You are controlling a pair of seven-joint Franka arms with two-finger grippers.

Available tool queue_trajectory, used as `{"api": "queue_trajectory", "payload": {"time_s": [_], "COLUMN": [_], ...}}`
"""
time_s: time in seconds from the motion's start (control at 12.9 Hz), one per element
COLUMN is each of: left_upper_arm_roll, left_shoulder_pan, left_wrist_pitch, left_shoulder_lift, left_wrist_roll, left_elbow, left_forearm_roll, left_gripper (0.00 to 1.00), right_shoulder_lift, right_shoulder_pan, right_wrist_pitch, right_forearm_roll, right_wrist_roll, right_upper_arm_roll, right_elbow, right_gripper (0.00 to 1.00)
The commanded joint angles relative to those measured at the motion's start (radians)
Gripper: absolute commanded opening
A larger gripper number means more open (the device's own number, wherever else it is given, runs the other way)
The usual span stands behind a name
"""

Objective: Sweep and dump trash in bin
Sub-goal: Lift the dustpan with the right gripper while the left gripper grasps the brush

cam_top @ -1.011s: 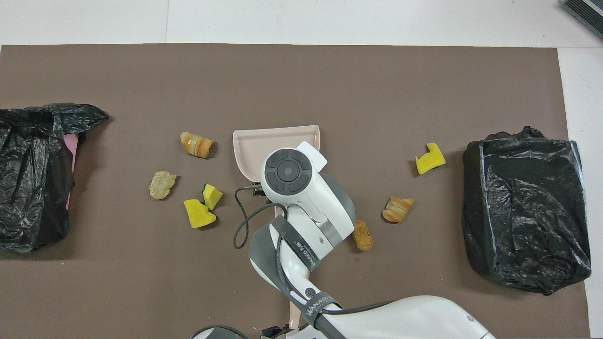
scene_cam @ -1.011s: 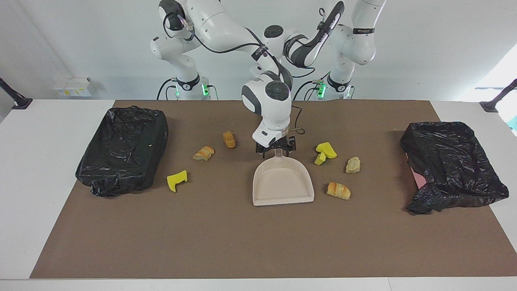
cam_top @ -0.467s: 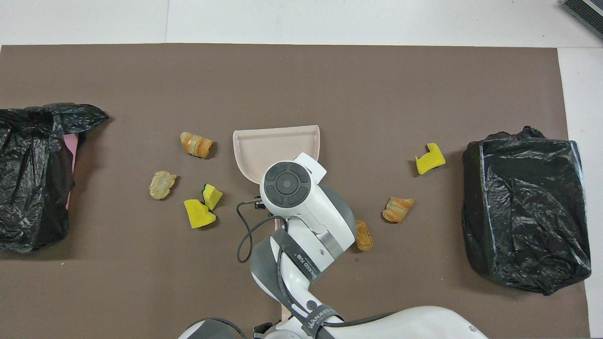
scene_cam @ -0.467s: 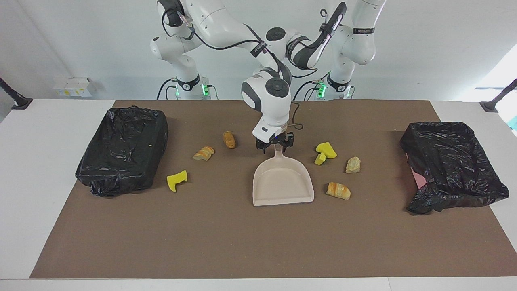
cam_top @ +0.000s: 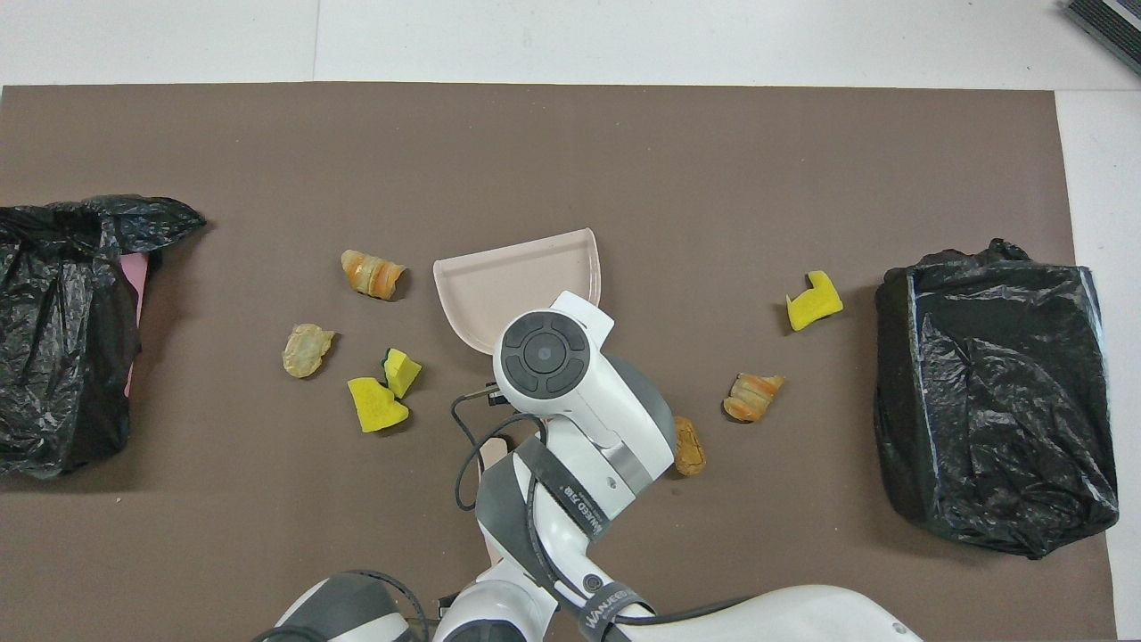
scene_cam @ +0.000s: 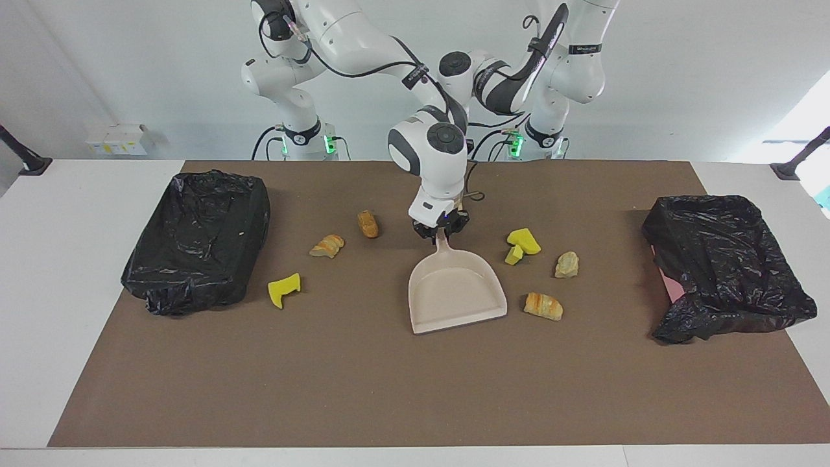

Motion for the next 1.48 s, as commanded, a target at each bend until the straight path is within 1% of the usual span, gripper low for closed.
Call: {"api": "queue_trajectory", "payload": {"time_s": [0.0, 0.16, 0.23, 0.31, 0.47, 0.54, 0.62, 0.86, 1.01, 1.09, 1.17, 1.24, 1.4], "left_upper_arm_roll": [-0.004, -0.004, -0.004, -0.004, -0.002, -0.002, -0.002, -0.004, -0.004, -0.004, -0.004, -0.004, -0.002], "left_shoulder_pan": [0.088, 0.145, 0.164, 0.197, 0.275, 0.308, 0.335, 0.438, 0.525, 0.567, 0.607, 0.651, 0.734], "left_wrist_pitch": [-0.069, -0.108, -0.123, -0.137, -0.166, -0.186, -0.204, -0.229, -0.228, -0.217, -0.214, -0.212, -0.197], "left_shoulder_lift": [-0.063, -0.093, -0.104, -0.116, -0.136, -0.137, -0.134, -0.118, -0.089, -0.072, -0.057, -0.025, 0.041], "left_wrist_roll": [0.062, 0.100, 0.119, 0.158, 0.254, 0.293, 0.320, 0.450, 0.535, 0.584, 0.628, 0.677, 0.814], "left_elbow": [-0.017, -0.017, -0.017, -0.017, -0.003, 0.019, 0.044, 0.092, 0.116, 0.125, 0.142, 0.176, 0.245], "left_forearm_roll": [-0.007, -0.002, 0.001, 0.001, 0.001, 0.001, 0.004, 0.055, 0.065, 0.072, 0.073, 0.088, 0.108], "left_gripper": [0.00, 0.00, 0.00, 0.00, 0.00, 0.00, 0.00, 0.00, 0.00, 0.00, 0.00, 0.00, 0.00], "right_shoulder_lift": [-0.028, -0.052, -0.061, -0.071, -0.066, -0.065, -0.061, -0.054, -0.039, -0.026, -0.023, -0.015, 0.000], "right_shoulder_pan": [-0.039, -0.076, -0.092, -0.118, -0.202, -0.210, -0.222, -0.274, -0.325, -0.349, -0.354, -0.356, -0.343], "right_wrist_pitch": [-0.011, -0.055, -0.069, -0.089, -0.237, -0.267, -0.267, -0.252, -0.177, -0.136, -0.106, -0.098, -0.098], "right_forearm_roll": [0.012, 0.011, 0.006, 0.003, -0.005, -0.009, -0.015, -0.100, -0.164, -0.175, -0.176, -0.179, -0.231], "right_wrist_roll": [-0.054, -0.095, -0.178, -0.288, -0.611, -0.745, -0.836, -1.135, -1.416, -1.542, -1.621, -1.657, -1.668], "right_upper_arm_roll": [0.006, 0.006, 0.003, 0.003, 0.002, -0.001, -0.006, -0.004, -0.004, -0.004, -0.004, -0.004, -0.004], "right_elbow": [0.004, 0.010, 0.012, 0.012, 0.066, 0.074, 0.074, 0.070, 0.068, 0.068, 0.070, 0.068, 0.068], "right_gripper": [0.00, 0.00, 0.00, 0.00, 0.00, 0.00, 0.00, 0.00, 0.00, 0.00, 0.00, 0.00, 0.00]}}
